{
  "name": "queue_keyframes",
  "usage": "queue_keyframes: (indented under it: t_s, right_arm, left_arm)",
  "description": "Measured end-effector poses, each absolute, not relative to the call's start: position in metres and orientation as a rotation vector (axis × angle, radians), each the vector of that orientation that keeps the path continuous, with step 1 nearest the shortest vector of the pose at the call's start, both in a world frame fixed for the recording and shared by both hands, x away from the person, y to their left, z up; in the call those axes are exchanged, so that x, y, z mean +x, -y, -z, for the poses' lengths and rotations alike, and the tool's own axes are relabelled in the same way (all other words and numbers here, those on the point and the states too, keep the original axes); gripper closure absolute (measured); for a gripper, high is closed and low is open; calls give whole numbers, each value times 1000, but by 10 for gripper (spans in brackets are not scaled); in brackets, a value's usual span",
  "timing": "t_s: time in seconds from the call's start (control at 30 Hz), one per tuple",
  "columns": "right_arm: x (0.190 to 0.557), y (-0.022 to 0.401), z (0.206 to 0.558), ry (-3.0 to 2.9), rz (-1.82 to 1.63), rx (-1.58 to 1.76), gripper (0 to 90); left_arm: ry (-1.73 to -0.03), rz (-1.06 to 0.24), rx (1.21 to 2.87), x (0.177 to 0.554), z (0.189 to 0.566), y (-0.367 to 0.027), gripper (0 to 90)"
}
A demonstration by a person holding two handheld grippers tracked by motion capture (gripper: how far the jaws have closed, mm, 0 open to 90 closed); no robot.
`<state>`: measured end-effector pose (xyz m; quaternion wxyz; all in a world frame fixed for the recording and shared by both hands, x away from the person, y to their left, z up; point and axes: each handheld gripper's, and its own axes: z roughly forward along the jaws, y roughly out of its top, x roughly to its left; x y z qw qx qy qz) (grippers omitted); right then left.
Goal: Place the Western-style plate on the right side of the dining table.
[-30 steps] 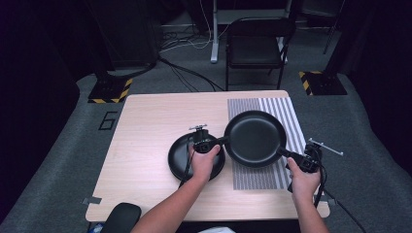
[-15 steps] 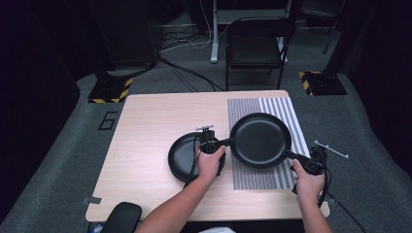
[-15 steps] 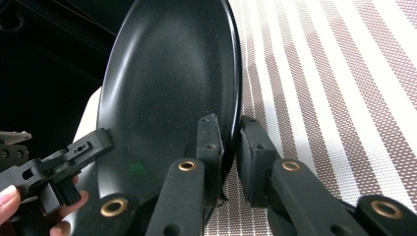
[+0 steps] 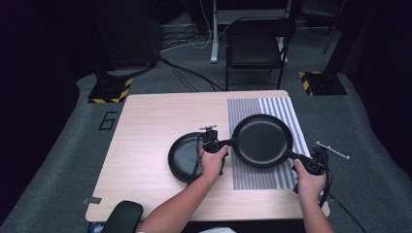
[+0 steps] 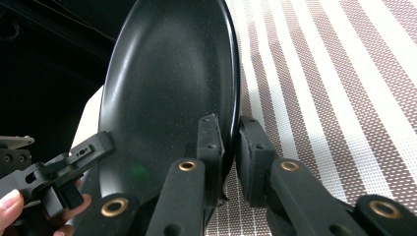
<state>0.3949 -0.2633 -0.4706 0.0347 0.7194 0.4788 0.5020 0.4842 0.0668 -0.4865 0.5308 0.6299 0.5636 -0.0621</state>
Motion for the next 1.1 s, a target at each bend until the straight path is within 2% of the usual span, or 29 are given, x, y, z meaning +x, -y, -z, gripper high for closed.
queue_keyframes:
  t_s: [1.1]
  right_arm:
    - [406, 281, 500, -1440, -1508, 2349, 810]
  left_arm:
    - [-1412, 158, 1562, 500, 507, -44, 809]
